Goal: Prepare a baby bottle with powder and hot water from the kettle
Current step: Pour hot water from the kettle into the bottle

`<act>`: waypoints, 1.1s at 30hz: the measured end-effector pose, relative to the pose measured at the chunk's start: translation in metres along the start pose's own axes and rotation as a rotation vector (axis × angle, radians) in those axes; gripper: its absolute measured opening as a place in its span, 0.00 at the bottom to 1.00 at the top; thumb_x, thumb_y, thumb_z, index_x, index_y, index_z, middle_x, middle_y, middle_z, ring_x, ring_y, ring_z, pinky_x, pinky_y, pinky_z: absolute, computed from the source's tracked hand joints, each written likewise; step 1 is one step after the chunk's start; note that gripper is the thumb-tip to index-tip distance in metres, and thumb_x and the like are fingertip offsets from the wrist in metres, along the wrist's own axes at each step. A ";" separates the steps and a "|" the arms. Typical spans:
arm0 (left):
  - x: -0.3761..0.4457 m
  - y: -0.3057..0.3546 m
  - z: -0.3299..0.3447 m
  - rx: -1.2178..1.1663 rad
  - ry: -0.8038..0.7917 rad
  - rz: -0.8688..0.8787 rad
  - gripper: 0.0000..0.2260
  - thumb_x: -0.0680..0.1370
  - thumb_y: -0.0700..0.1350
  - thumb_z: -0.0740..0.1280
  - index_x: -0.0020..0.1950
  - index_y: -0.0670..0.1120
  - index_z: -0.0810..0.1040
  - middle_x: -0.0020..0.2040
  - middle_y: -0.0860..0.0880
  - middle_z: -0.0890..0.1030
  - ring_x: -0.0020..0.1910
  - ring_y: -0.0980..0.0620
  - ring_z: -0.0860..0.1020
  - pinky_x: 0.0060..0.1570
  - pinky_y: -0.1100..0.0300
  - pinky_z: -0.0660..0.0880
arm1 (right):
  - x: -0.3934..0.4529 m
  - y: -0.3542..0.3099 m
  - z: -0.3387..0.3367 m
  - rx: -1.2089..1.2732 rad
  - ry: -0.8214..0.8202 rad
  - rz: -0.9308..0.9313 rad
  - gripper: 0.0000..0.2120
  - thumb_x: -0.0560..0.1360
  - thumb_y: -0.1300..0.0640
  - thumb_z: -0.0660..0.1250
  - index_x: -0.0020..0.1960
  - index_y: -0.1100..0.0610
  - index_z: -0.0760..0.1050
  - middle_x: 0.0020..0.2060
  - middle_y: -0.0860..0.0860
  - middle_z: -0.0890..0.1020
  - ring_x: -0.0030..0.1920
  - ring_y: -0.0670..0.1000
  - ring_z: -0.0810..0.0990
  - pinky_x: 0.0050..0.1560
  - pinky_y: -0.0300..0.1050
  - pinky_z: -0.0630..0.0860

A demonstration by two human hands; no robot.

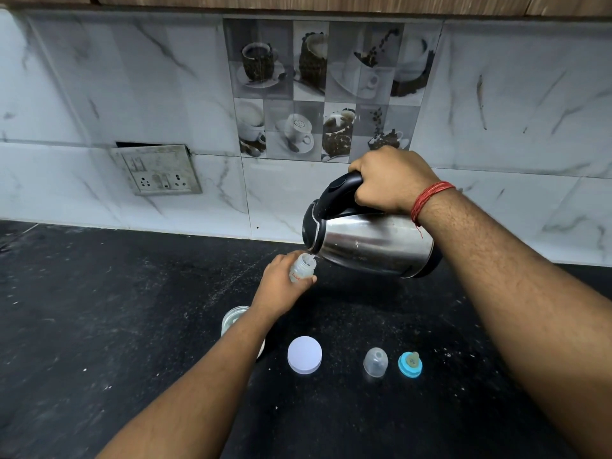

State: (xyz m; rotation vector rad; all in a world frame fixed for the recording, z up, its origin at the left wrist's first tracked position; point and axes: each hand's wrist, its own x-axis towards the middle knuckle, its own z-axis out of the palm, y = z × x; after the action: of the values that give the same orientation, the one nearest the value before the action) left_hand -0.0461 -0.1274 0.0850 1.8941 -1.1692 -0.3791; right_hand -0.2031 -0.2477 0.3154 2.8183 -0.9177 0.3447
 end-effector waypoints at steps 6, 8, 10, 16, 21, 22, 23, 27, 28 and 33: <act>0.001 0.002 -0.002 -0.028 -0.005 0.015 0.24 0.75 0.51 0.76 0.70 0.54 0.75 0.59 0.52 0.76 0.60 0.52 0.75 0.60 0.59 0.69 | -0.002 0.001 -0.005 0.035 0.008 0.009 0.13 0.65 0.58 0.64 0.47 0.47 0.80 0.36 0.47 0.79 0.41 0.55 0.77 0.37 0.45 0.71; 0.001 0.002 -0.002 -0.032 -0.009 0.020 0.24 0.75 0.51 0.76 0.70 0.55 0.76 0.58 0.52 0.77 0.59 0.52 0.76 0.59 0.59 0.70 | -0.002 0.002 -0.006 0.040 0.014 0.012 0.13 0.65 0.58 0.64 0.47 0.47 0.80 0.36 0.48 0.80 0.41 0.55 0.78 0.37 0.44 0.70; 0.002 0.002 -0.002 -0.032 -0.011 0.023 0.24 0.75 0.51 0.76 0.69 0.55 0.76 0.58 0.52 0.77 0.59 0.52 0.76 0.58 0.59 0.70 | -0.001 0.002 -0.007 0.041 0.018 0.016 0.13 0.65 0.58 0.64 0.46 0.47 0.80 0.36 0.48 0.80 0.41 0.55 0.78 0.36 0.44 0.70; 0.003 0.006 -0.002 -0.069 -0.009 0.032 0.24 0.75 0.51 0.76 0.70 0.55 0.76 0.59 0.52 0.77 0.58 0.54 0.76 0.58 0.60 0.69 | -0.002 0.007 -0.006 0.055 0.029 0.024 0.11 0.65 0.58 0.64 0.45 0.47 0.79 0.35 0.47 0.79 0.41 0.55 0.77 0.36 0.43 0.70; 0.002 0.006 -0.002 -0.206 -0.014 0.020 0.19 0.75 0.50 0.76 0.64 0.57 0.78 0.59 0.54 0.81 0.58 0.56 0.79 0.59 0.58 0.74 | -0.006 0.022 0.002 0.162 0.027 0.096 0.08 0.65 0.59 0.67 0.43 0.52 0.78 0.37 0.50 0.79 0.41 0.56 0.77 0.36 0.44 0.71; 0.000 0.006 -0.004 -0.248 -0.022 0.004 0.17 0.76 0.48 0.76 0.62 0.59 0.78 0.57 0.56 0.82 0.57 0.59 0.80 0.57 0.61 0.75 | -0.007 0.028 0.006 0.210 0.027 0.125 0.07 0.65 0.59 0.67 0.42 0.54 0.78 0.35 0.51 0.79 0.40 0.57 0.77 0.37 0.46 0.73; -0.002 0.007 -0.005 -0.286 -0.031 -0.010 0.16 0.76 0.47 0.76 0.60 0.61 0.77 0.56 0.57 0.82 0.55 0.63 0.80 0.54 0.66 0.74 | -0.009 0.034 0.010 0.267 0.032 0.155 0.05 0.64 0.60 0.68 0.41 0.55 0.77 0.34 0.51 0.79 0.40 0.57 0.78 0.38 0.48 0.74; -0.009 0.003 -0.006 -0.407 -0.016 -0.070 0.14 0.77 0.45 0.75 0.60 0.56 0.78 0.52 0.58 0.83 0.46 0.71 0.79 0.44 0.75 0.73 | -0.020 0.056 0.035 0.562 0.073 0.295 0.05 0.60 0.68 0.69 0.35 0.62 0.75 0.27 0.52 0.74 0.32 0.55 0.72 0.34 0.48 0.70; -0.011 0.000 -0.006 -0.433 -0.008 -0.083 0.15 0.77 0.44 0.75 0.62 0.54 0.79 0.53 0.58 0.83 0.45 0.71 0.79 0.44 0.76 0.73 | -0.025 0.060 0.042 0.628 0.082 0.334 0.05 0.60 0.69 0.68 0.34 0.62 0.74 0.25 0.51 0.72 0.31 0.53 0.71 0.33 0.46 0.67; -0.021 -0.013 -0.004 -0.520 0.017 -0.130 0.15 0.77 0.44 0.76 0.63 0.52 0.80 0.54 0.54 0.84 0.50 0.63 0.81 0.48 0.70 0.76 | -0.042 0.067 0.087 0.851 0.135 0.479 0.07 0.58 0.68 0.67 0.30 0.58 0.73 0.20 0.45 0.72 0.26 0.48 0.70 0.32 0.43 0.66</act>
State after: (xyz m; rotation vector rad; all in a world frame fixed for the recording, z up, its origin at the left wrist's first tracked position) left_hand -0.0471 -0.1054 0.0739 1.5125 -0.8344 -0.6666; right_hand -0.2612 -0.2974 0.2257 3.1430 -1.7426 1.2255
